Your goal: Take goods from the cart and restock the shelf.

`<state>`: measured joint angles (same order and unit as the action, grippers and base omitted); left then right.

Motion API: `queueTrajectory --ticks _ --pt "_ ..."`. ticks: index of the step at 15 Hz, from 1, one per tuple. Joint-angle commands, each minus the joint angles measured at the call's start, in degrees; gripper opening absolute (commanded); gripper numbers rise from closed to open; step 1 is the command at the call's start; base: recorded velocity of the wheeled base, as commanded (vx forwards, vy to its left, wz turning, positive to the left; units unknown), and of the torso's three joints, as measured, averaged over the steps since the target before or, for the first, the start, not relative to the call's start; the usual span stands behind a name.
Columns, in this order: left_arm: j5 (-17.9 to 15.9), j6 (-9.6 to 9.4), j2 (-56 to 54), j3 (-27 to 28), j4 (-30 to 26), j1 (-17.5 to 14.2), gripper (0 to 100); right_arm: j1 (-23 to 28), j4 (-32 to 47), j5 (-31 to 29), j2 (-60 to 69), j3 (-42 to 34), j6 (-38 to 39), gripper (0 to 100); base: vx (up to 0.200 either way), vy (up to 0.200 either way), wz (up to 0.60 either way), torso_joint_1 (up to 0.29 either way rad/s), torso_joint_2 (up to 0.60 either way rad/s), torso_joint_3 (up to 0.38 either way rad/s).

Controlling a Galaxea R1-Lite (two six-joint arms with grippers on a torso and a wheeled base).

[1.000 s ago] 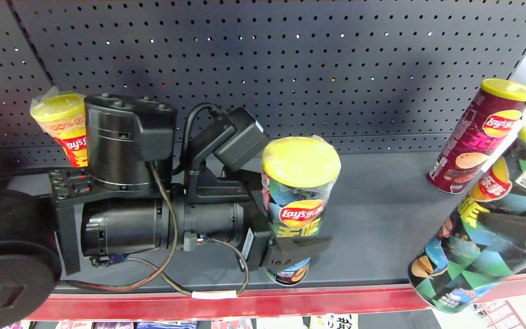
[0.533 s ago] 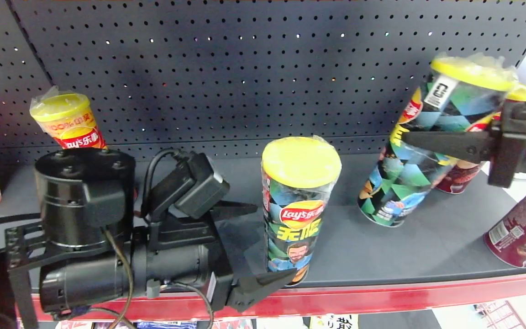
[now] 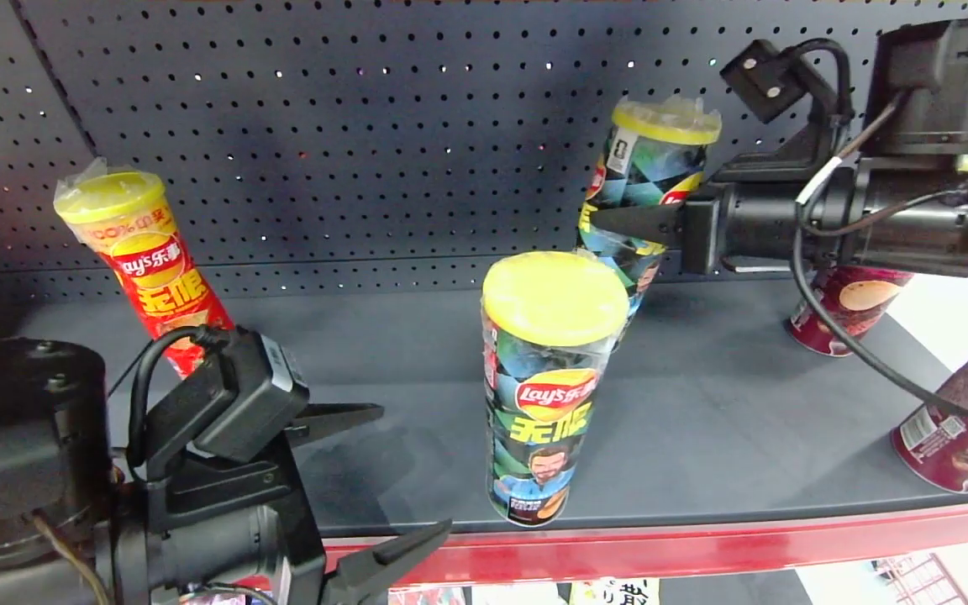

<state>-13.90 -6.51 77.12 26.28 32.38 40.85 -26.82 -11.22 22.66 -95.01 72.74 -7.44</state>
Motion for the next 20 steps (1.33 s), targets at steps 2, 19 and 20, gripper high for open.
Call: queueTrajectory --ticks 2,19,20 --pt "-0.4 0.09 -1.8 -0.8 0.1 -1.0 100 -0.7 -0.1 0.2 -6.2 2.8 -0.6 0 0.0 0.0 0.0 0.0 0.0 0.0" --pt "0.1 0.36 -5.0 -3.2 0.1 -6.9 100 -0.8 0.1 0.3 -7.2 3.7 -1.4 0 0.0 0.0 0.0 0.0 0.0 0.0" --pt "0.1 0.36 -4.8 -3.2 0.1 -6.9 100 -0.9 0.1 0.3 -6.8 3.5 -1.4 0 0.0 0.0 0.0 0.0 0.0 0.0"
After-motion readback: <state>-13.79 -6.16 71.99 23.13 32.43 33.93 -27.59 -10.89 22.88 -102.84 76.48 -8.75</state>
